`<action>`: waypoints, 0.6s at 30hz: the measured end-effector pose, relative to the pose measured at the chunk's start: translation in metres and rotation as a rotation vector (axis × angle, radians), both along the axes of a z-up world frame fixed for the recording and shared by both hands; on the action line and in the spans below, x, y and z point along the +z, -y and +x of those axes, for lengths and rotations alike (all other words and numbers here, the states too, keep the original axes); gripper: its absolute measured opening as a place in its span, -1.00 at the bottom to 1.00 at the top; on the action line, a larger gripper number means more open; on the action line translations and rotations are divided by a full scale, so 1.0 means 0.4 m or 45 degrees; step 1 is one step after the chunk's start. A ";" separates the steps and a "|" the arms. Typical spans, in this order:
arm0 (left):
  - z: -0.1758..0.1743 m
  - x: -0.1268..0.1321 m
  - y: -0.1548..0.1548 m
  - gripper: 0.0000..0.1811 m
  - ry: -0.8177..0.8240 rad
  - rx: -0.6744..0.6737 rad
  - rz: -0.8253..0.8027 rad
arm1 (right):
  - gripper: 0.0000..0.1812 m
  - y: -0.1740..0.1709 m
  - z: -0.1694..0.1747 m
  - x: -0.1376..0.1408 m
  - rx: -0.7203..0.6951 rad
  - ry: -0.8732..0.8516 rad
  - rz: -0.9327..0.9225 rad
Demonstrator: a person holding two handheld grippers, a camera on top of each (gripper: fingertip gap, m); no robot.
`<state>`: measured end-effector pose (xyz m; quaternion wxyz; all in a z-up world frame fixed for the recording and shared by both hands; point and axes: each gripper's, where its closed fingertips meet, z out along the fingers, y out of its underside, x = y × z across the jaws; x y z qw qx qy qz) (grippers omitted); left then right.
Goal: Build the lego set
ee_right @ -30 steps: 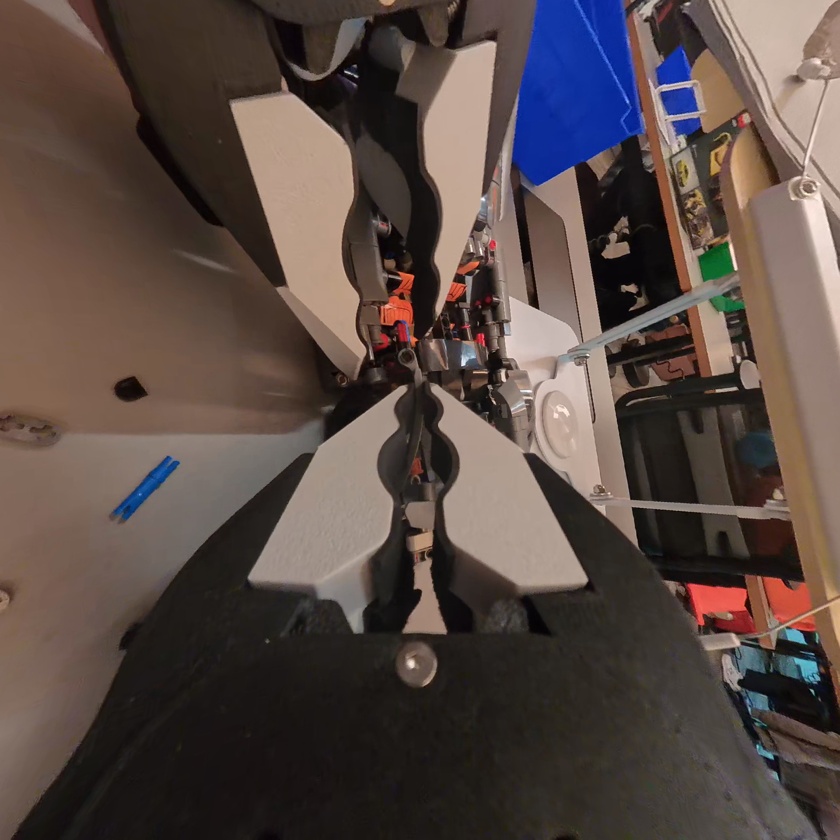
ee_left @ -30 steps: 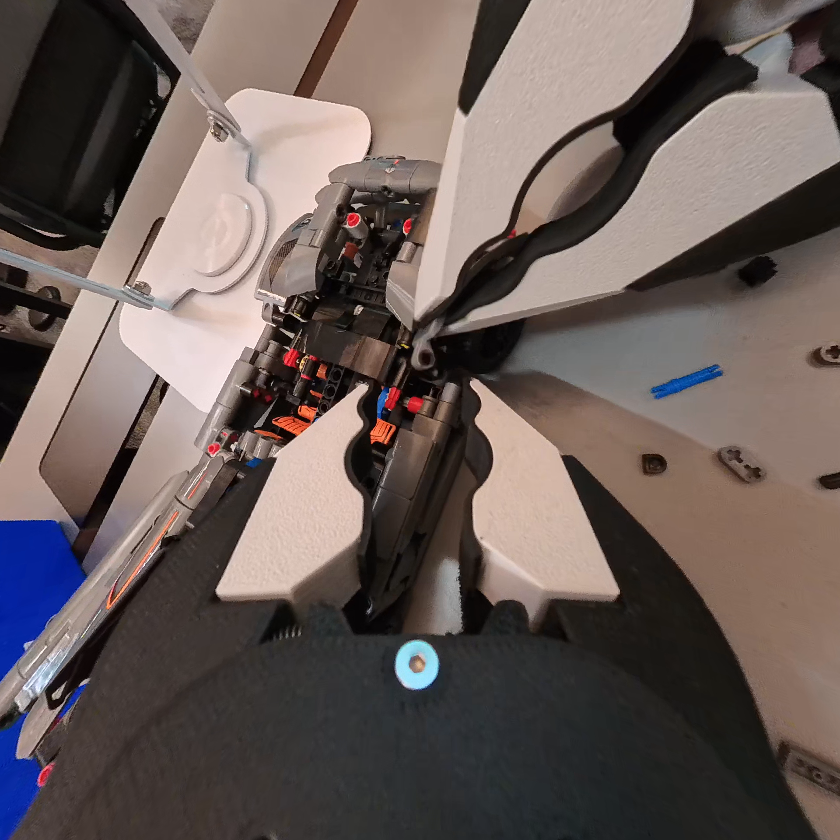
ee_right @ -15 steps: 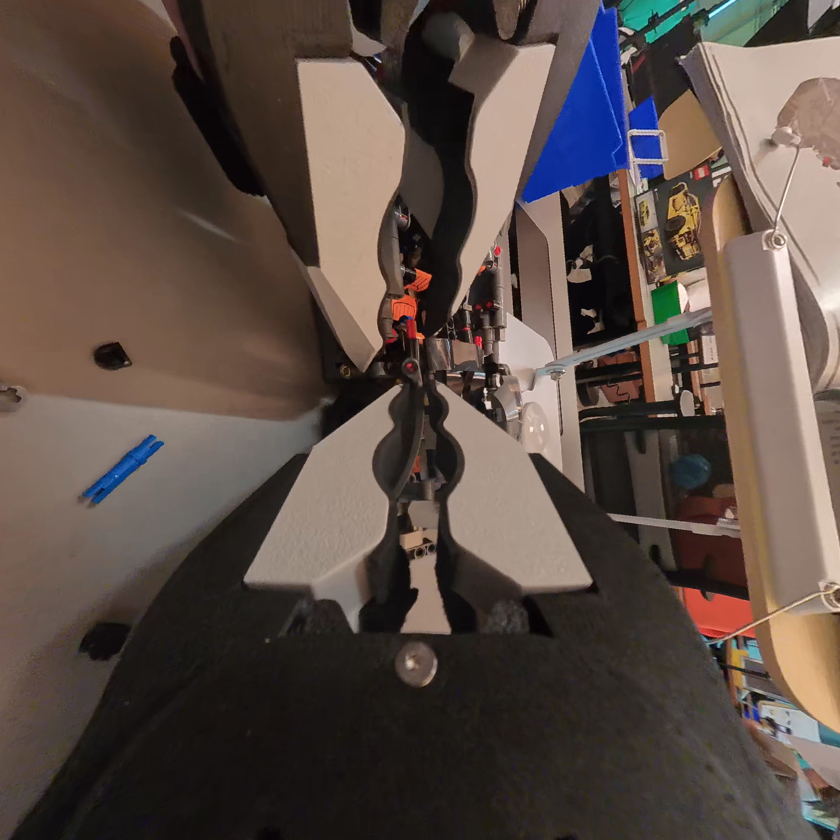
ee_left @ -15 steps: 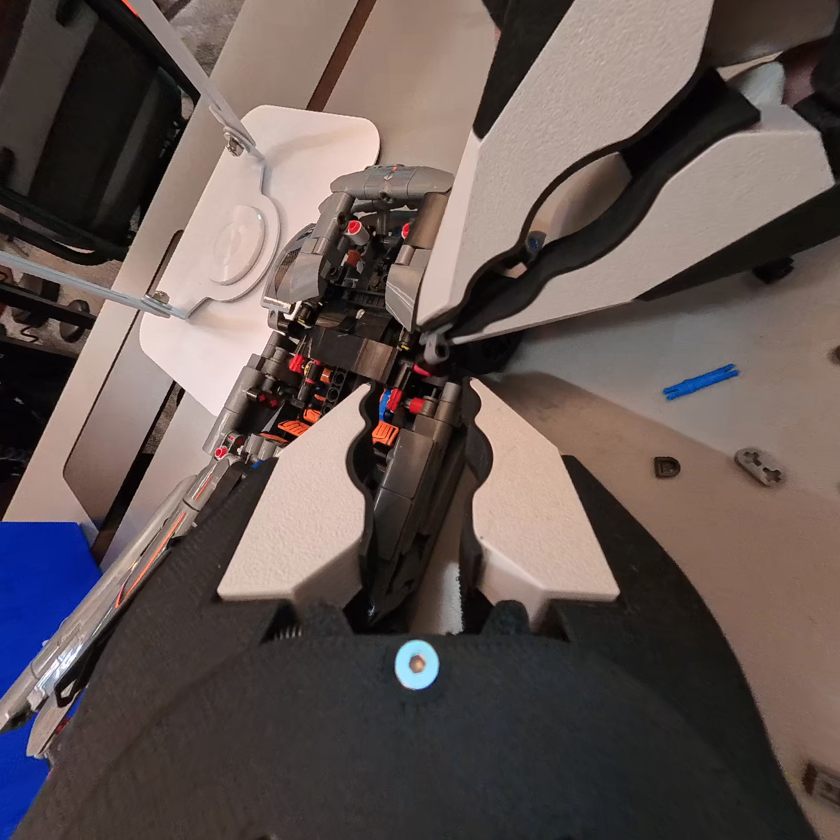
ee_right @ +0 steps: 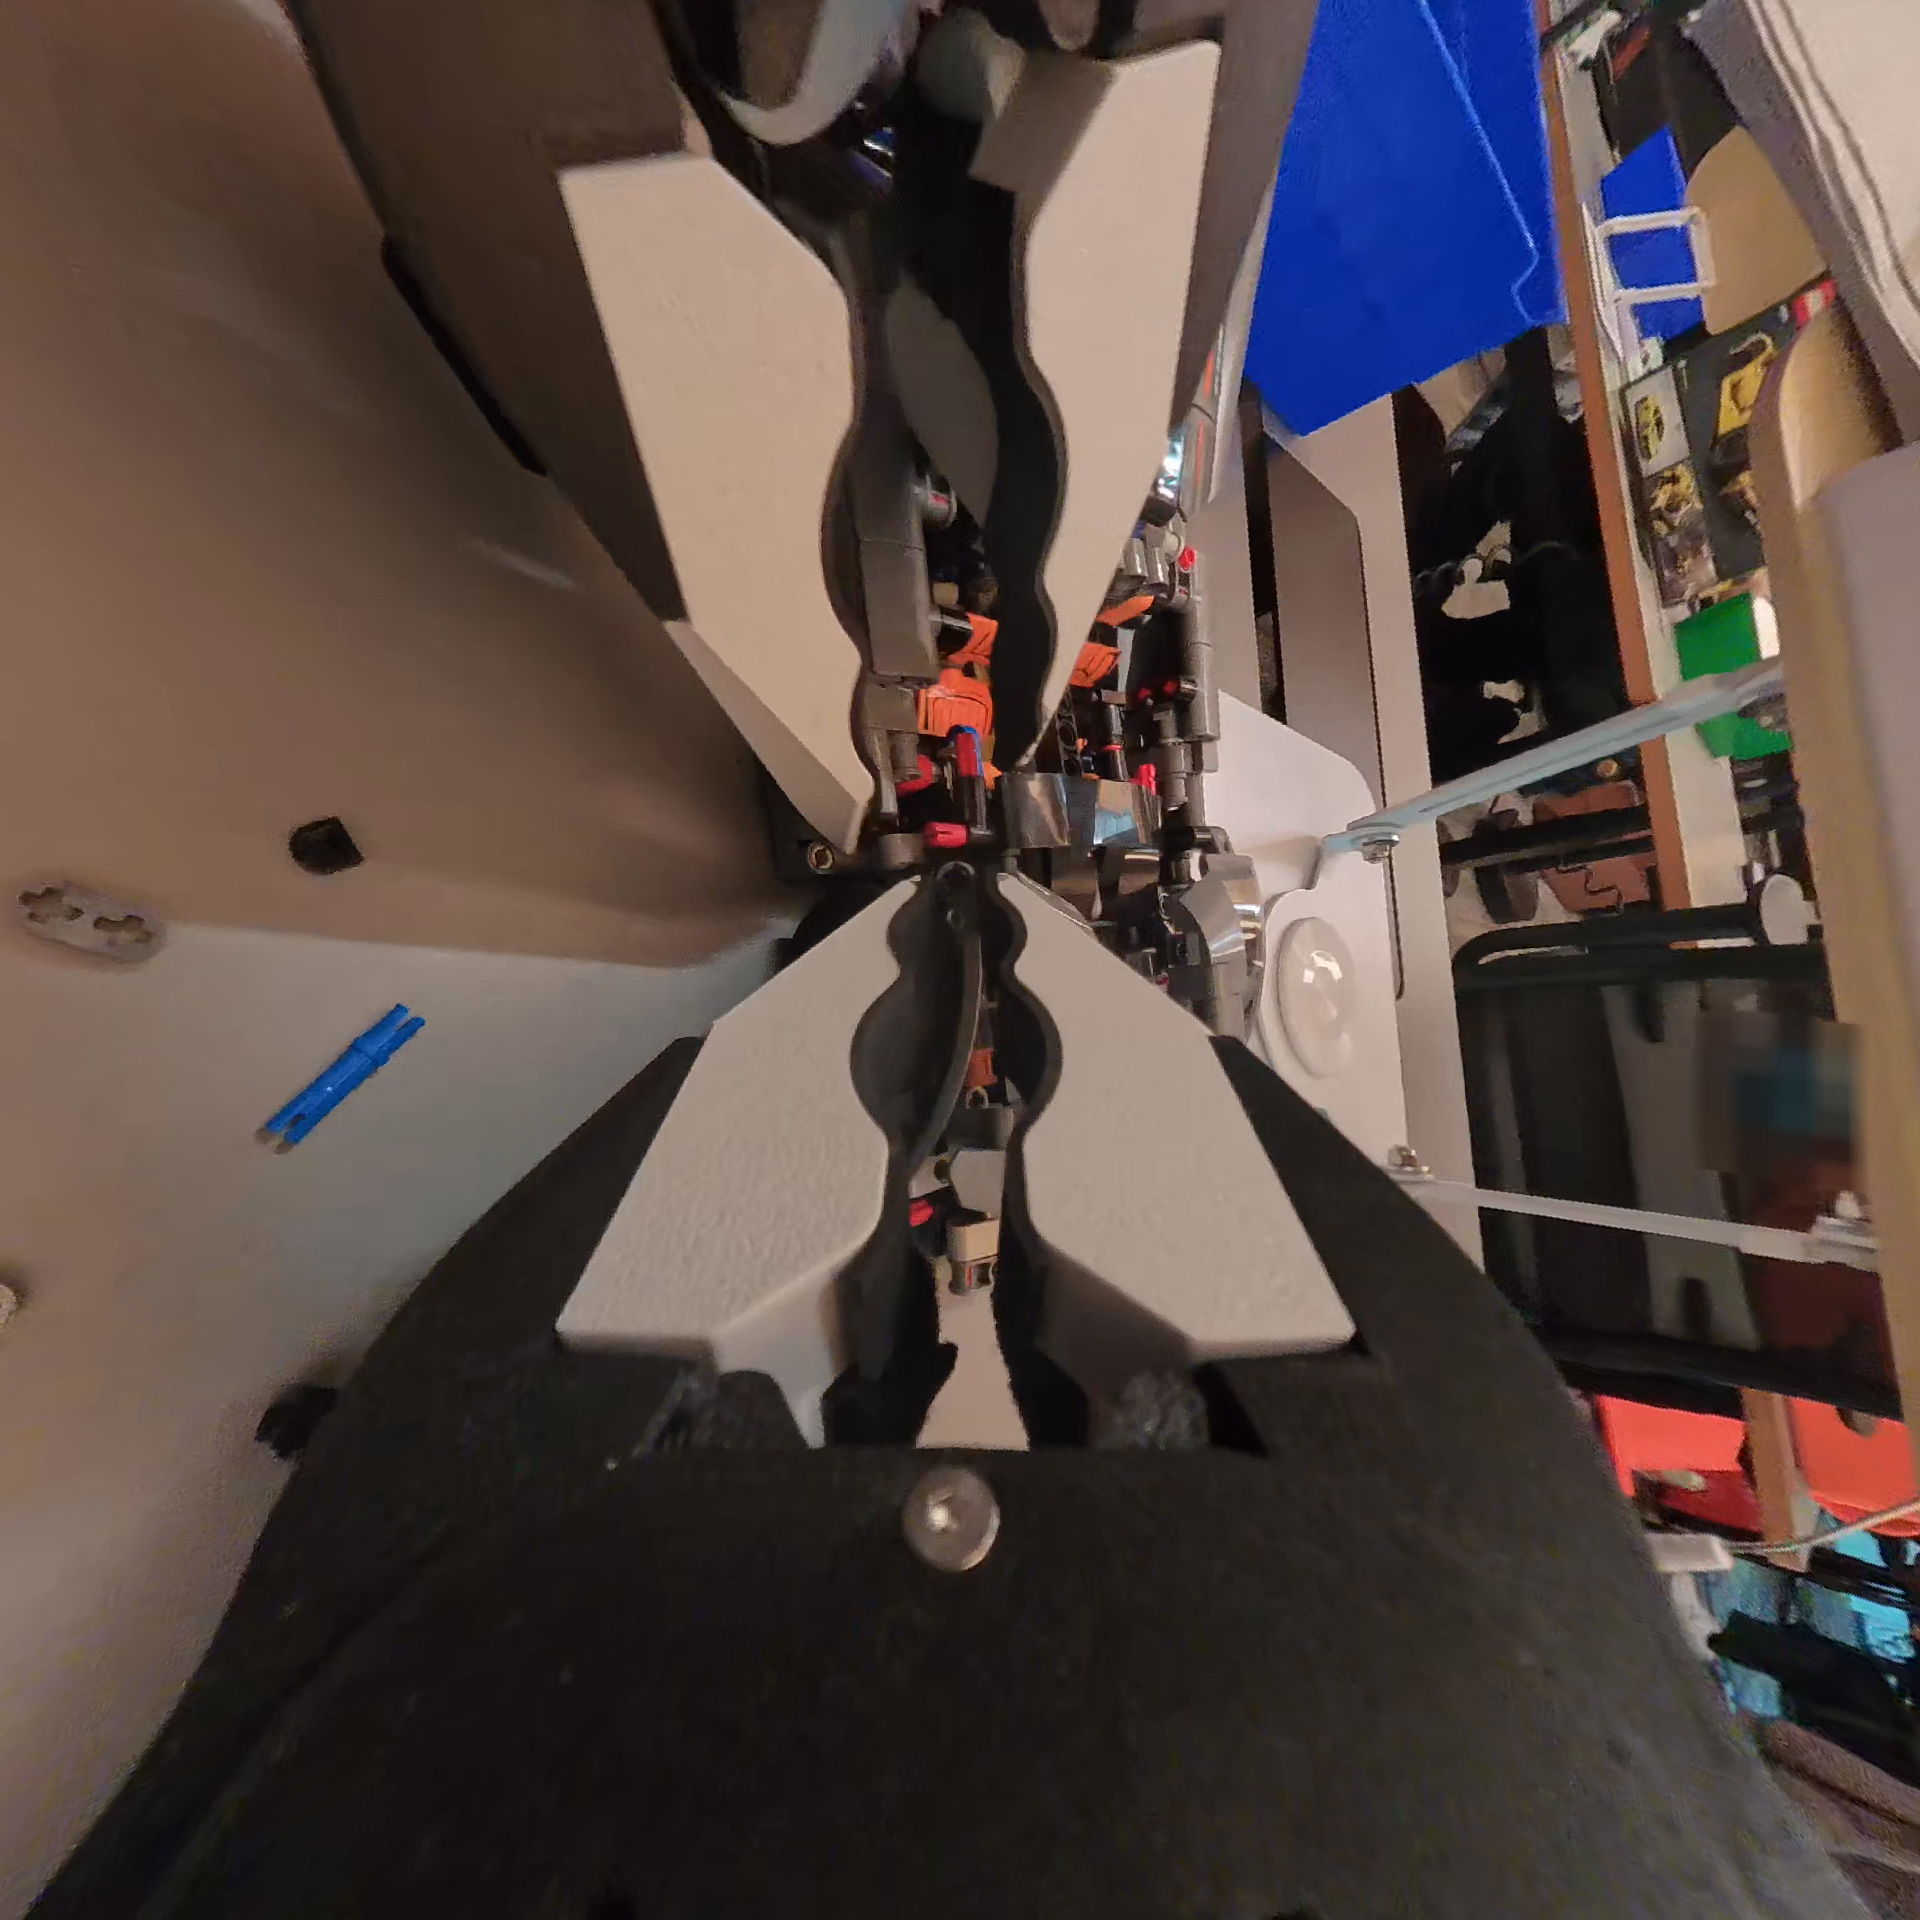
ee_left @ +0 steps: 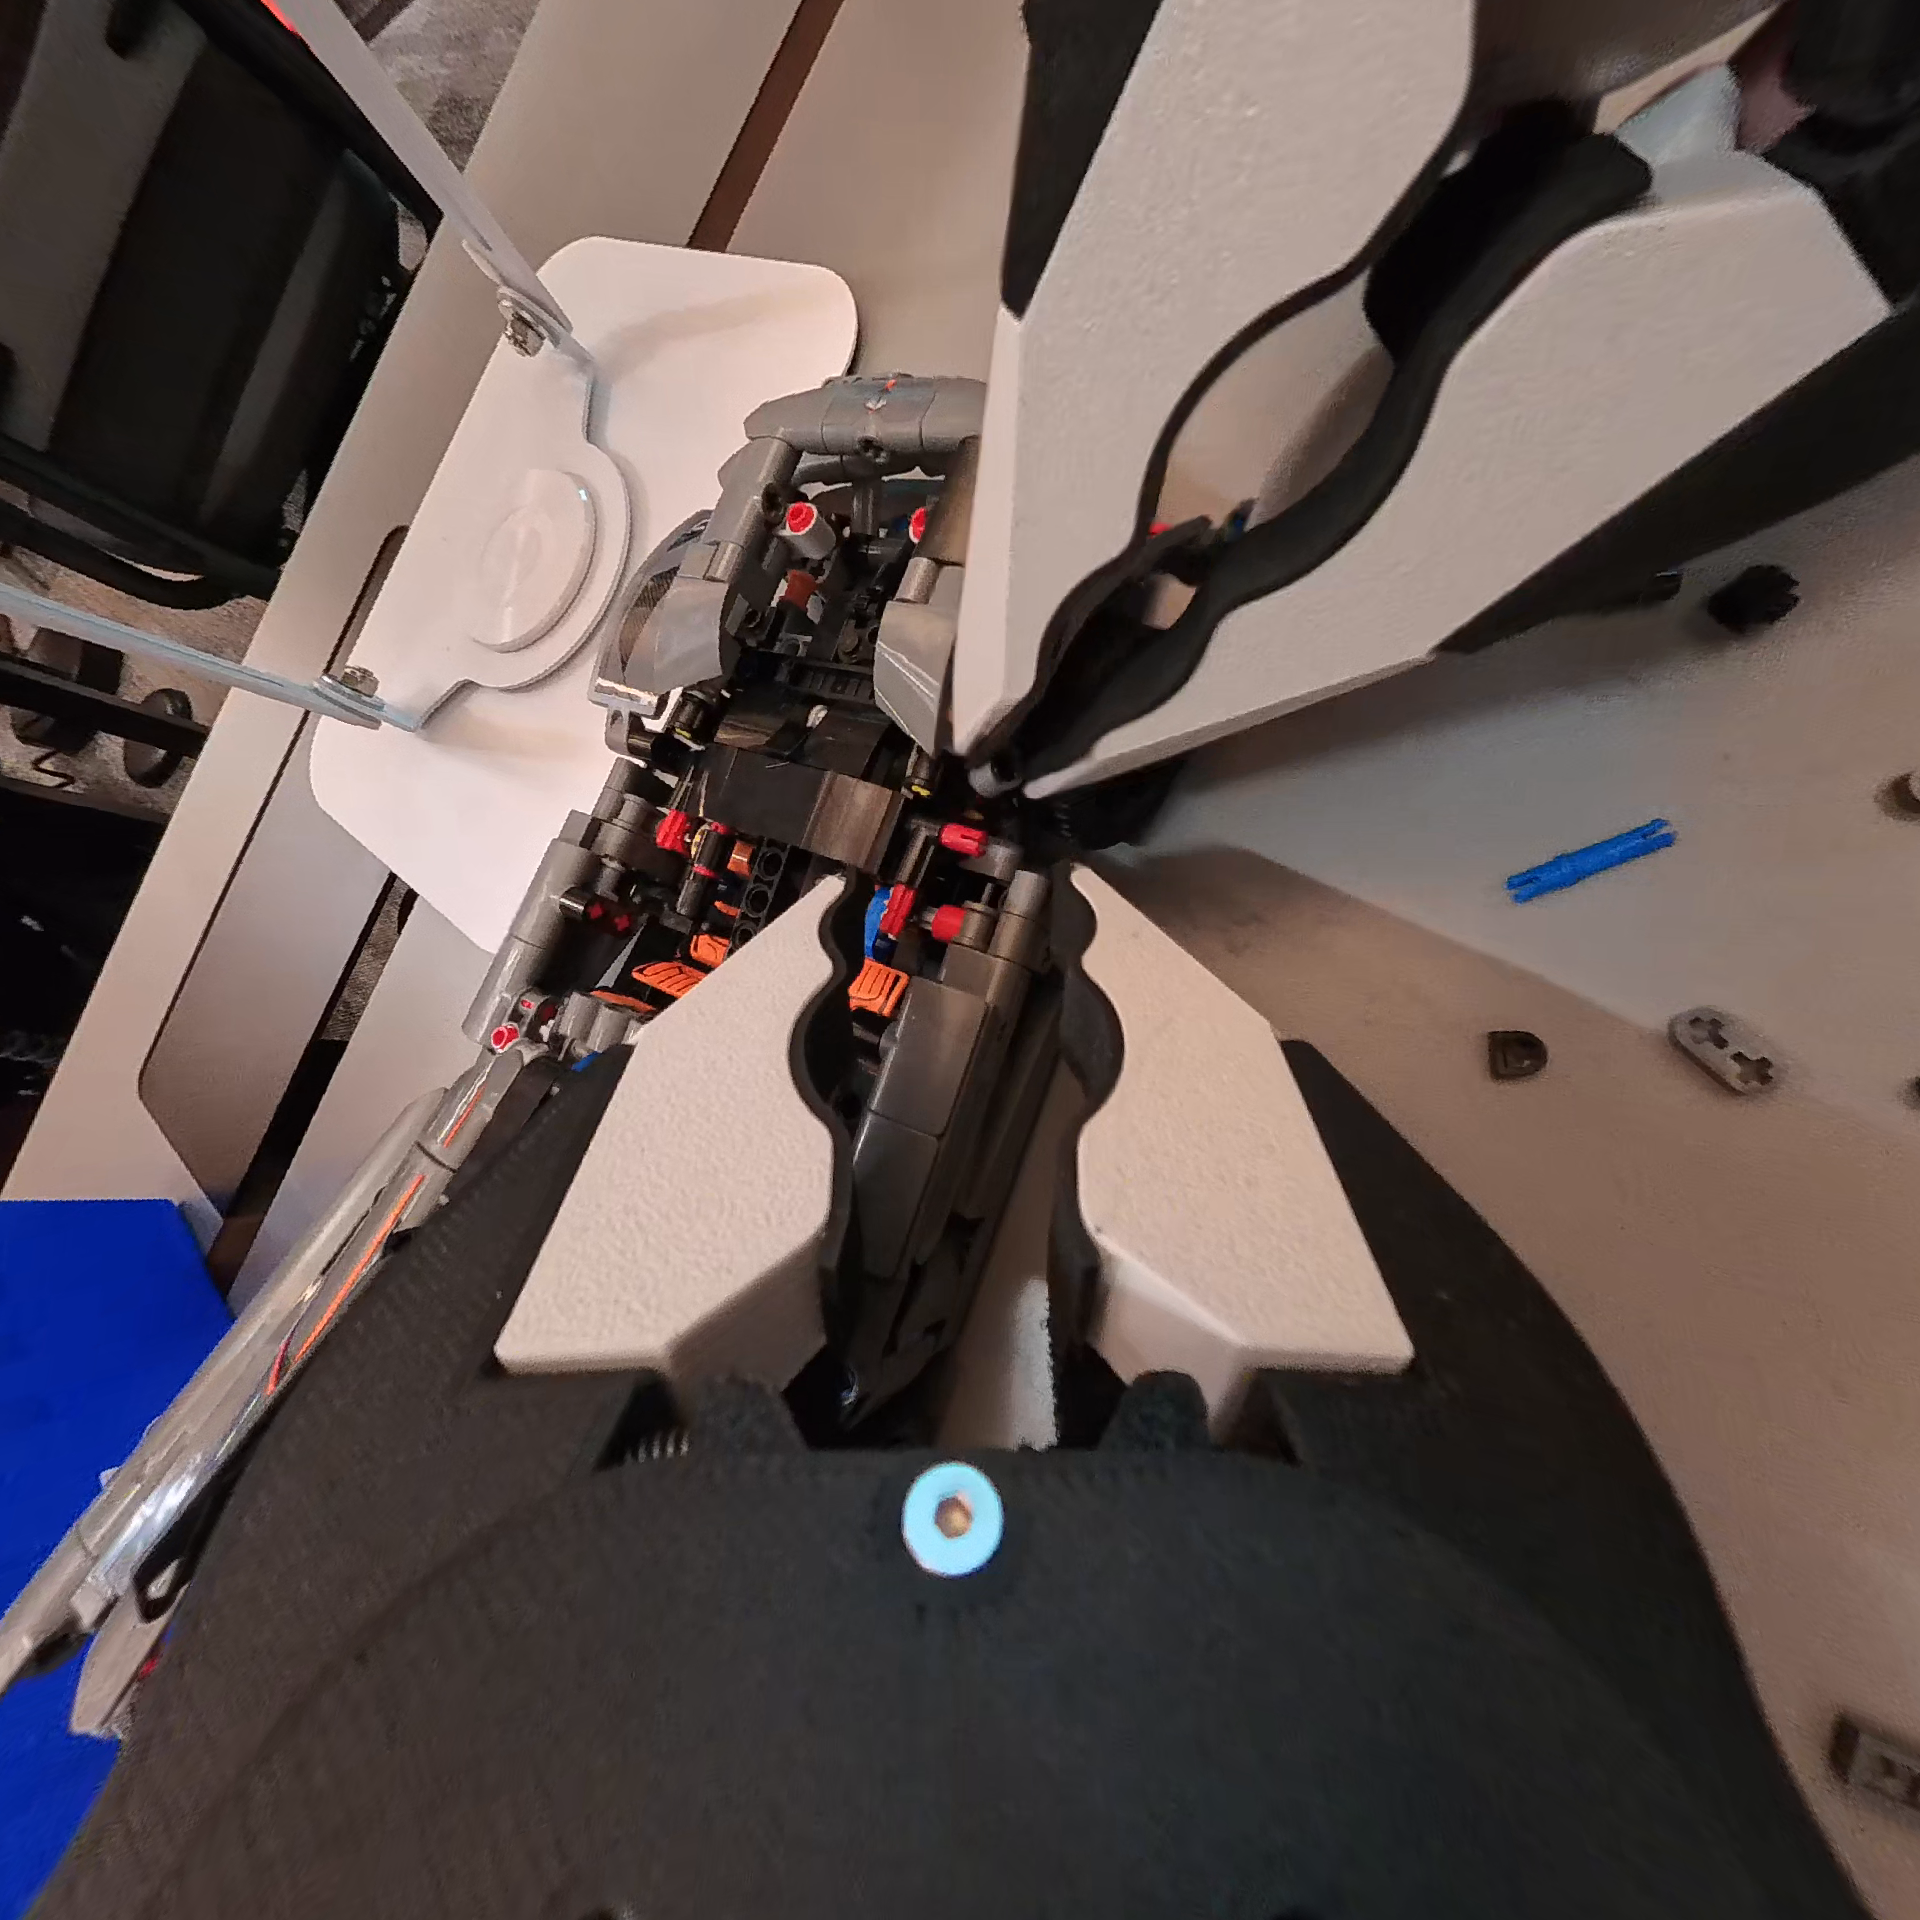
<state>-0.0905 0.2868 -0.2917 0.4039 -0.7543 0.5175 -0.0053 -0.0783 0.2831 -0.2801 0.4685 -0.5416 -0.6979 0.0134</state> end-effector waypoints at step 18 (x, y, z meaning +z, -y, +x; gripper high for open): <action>-0.007 -0.005 0.012 -0.62 -0.002 -0.009 -0.126 | -0.95 0.002 0.004 0.005 0.023 -0.001 0.070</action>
